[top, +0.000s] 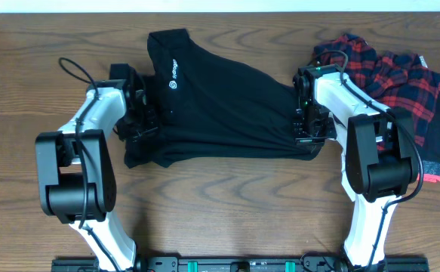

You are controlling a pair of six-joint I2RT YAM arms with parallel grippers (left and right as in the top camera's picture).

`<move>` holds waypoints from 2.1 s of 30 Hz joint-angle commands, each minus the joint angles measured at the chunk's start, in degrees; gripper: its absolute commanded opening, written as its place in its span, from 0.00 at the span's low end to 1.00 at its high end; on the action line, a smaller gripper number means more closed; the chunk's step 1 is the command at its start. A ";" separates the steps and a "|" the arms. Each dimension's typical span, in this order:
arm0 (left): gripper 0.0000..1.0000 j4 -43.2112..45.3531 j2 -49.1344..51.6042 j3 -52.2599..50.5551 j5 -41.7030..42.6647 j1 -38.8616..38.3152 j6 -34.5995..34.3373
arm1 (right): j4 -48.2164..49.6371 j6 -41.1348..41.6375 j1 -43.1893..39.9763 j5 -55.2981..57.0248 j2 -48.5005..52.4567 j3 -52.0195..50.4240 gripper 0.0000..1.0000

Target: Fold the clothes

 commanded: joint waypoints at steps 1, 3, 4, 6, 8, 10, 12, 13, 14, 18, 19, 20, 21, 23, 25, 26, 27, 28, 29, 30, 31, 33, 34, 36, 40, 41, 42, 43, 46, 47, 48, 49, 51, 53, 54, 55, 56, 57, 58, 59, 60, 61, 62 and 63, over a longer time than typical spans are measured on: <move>0.28 0.17 2.97 -0.44 -6.27 3.52 -0.79 | 0.24 1.11 -0.94 3.52 1.57 -0.72 0.01; 0.28 -0.39 2.97 -0.44 -6.27 4.70 -0.79 | 0.42 1.44 -0.94 3.52 1.57 -0.72 0.01; 0.28 -0.57 2.97 -0.44 -6.27 5.03 -0.79 | 0.50 1.57 -0.94 3.52 1.57 -0.72 0.01; 0.28 -0.94 2.97 -0.44 -6.32 5.79 -0.79 | 0.74 1.77 -1.07 3.52 1.57 -0.72 0.01; 0.28 -1.18 2.97 -0.44 -6.56 6.67 -0.79 | 0.85 1.77 -1.09 3.52 1.57 -0.72 0.01; 0.28 -1.36 2.97 -0.44 -7.76 7.37 -0.79 | 1.11 1.75 -1.18 3.52 1.57 -0.72 0.01; 0.28 -1.55 2.97 -0.44 -9.55 8.20 -0.85 | 1.40 1.77 -1.25 3.52 1.57 -0.72 0.01; 0.29 -1.55 2.97 -0.44 -9.57 8.61 -1.49 | 1.51 1.77 -1.27 3.52 1.57 -0.72 0.01; 0.28 -1.55 2.97 -0.44 -9.57 8.94 -2.12 | 1.53 1.77 -1.27 3.52 1.57 -0.72 0.01; 0.29 -0.37 2.97 -0.44 -9.86 9.81 -2.29 | 1.66 1.77 -1.27 3.52 1.57 -0.72 0.01; 0.29 0.20 2.97 -0.44 -10.16 10.01 -2.27 | 1.75 1.77 -1.29 3.52 1.57 -0.72 0.01; 0.29 0.66 2.97 -0.44 -10.32 10.23 -2.29 | 1.81 1.75 -1.33 3.52 1.57 -0.72 0.01; 0.30 1.07 2.97 -0.44 -10.32 10.54 -2.29 | 1.81 1.75 -1.33 3.52 1.57 -0.72 0.01; 0.31 1.51 2.97 -0.44 -10.32 11.08 -2.29 | 1.79 1.75 -1.31 3.52 1.57 -0.72 0.01; 0.31 2.19 2.95 -0.42 -10.29 11.87 -2.32 | 1.86 1.75 -1.33 3.52 1.57 -0.72 0.01; 0.31 2.51 2.95 -0.42 -10.27 12.20 -2.32 | 1.95 1.75 -1.40 3.52 1.57 -0.72 0.02; 0.31 2.69 2.95 -0.39 -10.27 12.50 -2.32 | 2.01 1.75 -1.49 3.52 1.57 -0.72 0.02; 0.31 2.84 2.89 -0.35 -9.86 12.81 -2.45 | 2.03 1.75 -1.60 3.52 1.57 -0.72 0.01; 0.31 2.97 2.89 -0.26 -9.01 12.98 -2.47 | 2.03 1.75 -1.64 3.52 1.57 -0.72 0.02; 0.31 2.95 2.75 -0.02 -7.28 13.07 -2.47 | 2.03 1.75 -1.64 3.52 1.57 -0.72 0.02; 0.31 2.97 2.58 0.24 -5.62 13.09 -2.47 | 2.03 1.75 -1.64 3.52 1.57 -0.72 0.02; 0.31 2.91 1.73 1.11 -2.38 13.03 -2.14 | 2.10 1.75 -1.64 3.52 1.57 -0.72 0.02; 0.31 2.93 0.87 1.51 -1.09 13.00 -1.92 | 2.16 1.73 -1.64 3.50 1.57 -0.72 0.02; 0.31 2.93 -1.11 2.01 0.24 13.00 -1.81 | 2.21 1.70 -1.60 3.50 1.57 -0.72 0.02; 0.33 3.41 -7.63 2.16 2.03 12.85 -1.84 | 2.56 1.70 -1.60 3.50 1.57 -0.72 0.03; 0.34 3.61 -9.66 2.19 2.01 12.74 -1.81 | 2.80 1.70 -1.57 3.50 1.57 -0.72 0.03; 0.33 3.82 -11.41 2.19 2.01 12.63 -1.81 | 2.89 1.70 -1.55 3.50 1.57 -0.72 0.03; 0.33 4.07 -13.38 2.19 2.01 12.63 -1.84 | 3.02 1.70 -1.53 3.52 1.57 -0.72 0.03; 0.34 4.90 -18.29 2.19 2.01 12.63 -1.84 | 3.08 1.73 -1.55 3.50 1.57 -0.72 0.03; 0.34 5.09 -20.06 2.19 2.01 12.63 -1.86 | 3.08 1.73 -1.53 3.50 1.57 -0.72 0.03; 0.34 5.07 -21.64 2.19 2.05 12.52 -2.05 | 3.13 1.73 -1.53 3.50 1.57 -0.72 0.03; 0.34 4.85 -22.82 2.19 2.47 12.31 -2.34 | 3.26 1.70 -1.55 3.50 1.57 -0.72 0.03; 0.34 4.42 -24.81 2.19 5.31 11.17 -2.32 | 3.72 1.62 -1.53 3.50 1.57 -0.70 0.03; 0.34 3.58 -25.66 2.19 7.63 9.14 -2.34 | 4.39 1.31 -1.46 3.30 1.57 -0.70 0.03; 0.35 2.95 -25.70 2.16 8.00 7.67 -2.34 | 4.76 1.27 -1.31 3.30 1.57 -0.70 0.03; 0.34 2.16 -25.64 2.16 7.96 6.27 -2.32 | 5.01 1.27 -1.18 3.30 1.55 -0.70 0.03; 0.34 1.40 -25.35 2.10 7.96 4.57 -2.27 | 5.31 1.29 -0.94 3.30 1.55 -0.68 0.03; 0.34 0.74 -25.05 2.01 7.96 3.15 -2.27 | 5.57 1.29 -0.70 3.28 1.55 -0.63 0.03; 0.35 0.31 -24.65 1.79 7.89 1.42 -2.23 | 5.88 1.29 -0.33 3.28 1.49 -0.57 0.02; 0.35 0.28 -24.26 1.51 7.63 0.13 -2.03 | 6.05 1.29 -0.02 3.28 1.31 -0.57 0.03; 0.35 0.33 -23.76 1.18 7.02 -1.07 -1.68 | 6.21 1.29 0.37 3.28 0.98 -0.57 0.03; 0.35 0.31 -23.08 0.85 5.38 -2.29 -1.70 | 6.23 1.27 0.79 3.30 0.52 -0.52 0.03; 0.35 0.28 -22.47 0.59 3.93 -3.13 -1.73 | 6.23 1.25 1.14 3.30 -0.04 -0.44 0.04; 0.35 0.13 -21.59 0.33 2.67 -4.04 -1.84 | 5.99 1.27 1.66 3.30 -0.79 -0.15 0.05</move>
